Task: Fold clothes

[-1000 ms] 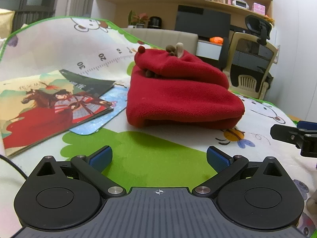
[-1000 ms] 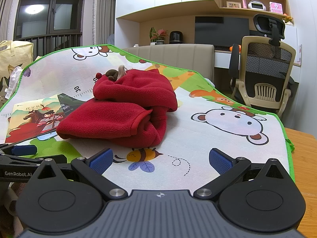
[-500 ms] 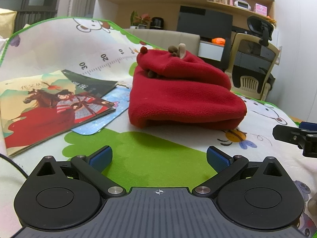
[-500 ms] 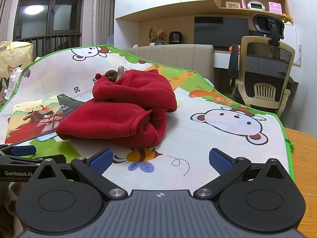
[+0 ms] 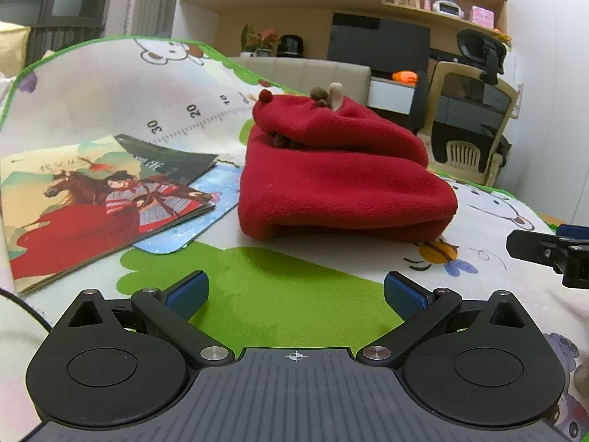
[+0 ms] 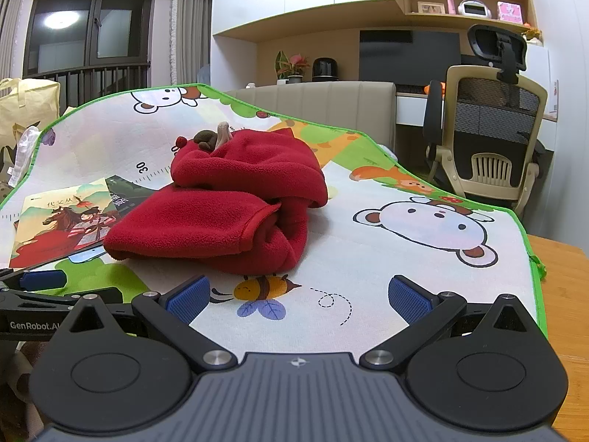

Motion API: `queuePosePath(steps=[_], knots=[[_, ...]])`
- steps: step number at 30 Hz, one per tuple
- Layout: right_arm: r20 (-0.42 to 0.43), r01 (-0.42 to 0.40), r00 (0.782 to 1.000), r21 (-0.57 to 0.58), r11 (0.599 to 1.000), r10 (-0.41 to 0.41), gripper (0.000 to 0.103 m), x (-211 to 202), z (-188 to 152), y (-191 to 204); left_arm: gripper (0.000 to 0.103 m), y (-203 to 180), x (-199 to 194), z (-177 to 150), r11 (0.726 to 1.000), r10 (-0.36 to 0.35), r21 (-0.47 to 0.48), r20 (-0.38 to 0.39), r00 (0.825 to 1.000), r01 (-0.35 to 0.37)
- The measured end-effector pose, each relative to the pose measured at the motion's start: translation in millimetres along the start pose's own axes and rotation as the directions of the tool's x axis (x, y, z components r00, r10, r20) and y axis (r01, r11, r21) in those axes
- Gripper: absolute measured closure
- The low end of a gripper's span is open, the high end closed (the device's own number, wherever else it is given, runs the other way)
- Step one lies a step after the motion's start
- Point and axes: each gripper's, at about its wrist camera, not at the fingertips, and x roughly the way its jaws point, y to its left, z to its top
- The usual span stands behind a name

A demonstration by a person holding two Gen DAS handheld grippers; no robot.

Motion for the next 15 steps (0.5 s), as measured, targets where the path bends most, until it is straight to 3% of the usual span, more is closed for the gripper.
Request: queuePosePath(steps=[15], knots=[[-0.001,-0.002,1.000,0.004,1.000,0.002,0.000,0.1,-0.4,-1.2,0.000,-1.0,-0.7,-0.7,1.000,0.000,0.011,0.005,1.000,0.000]])
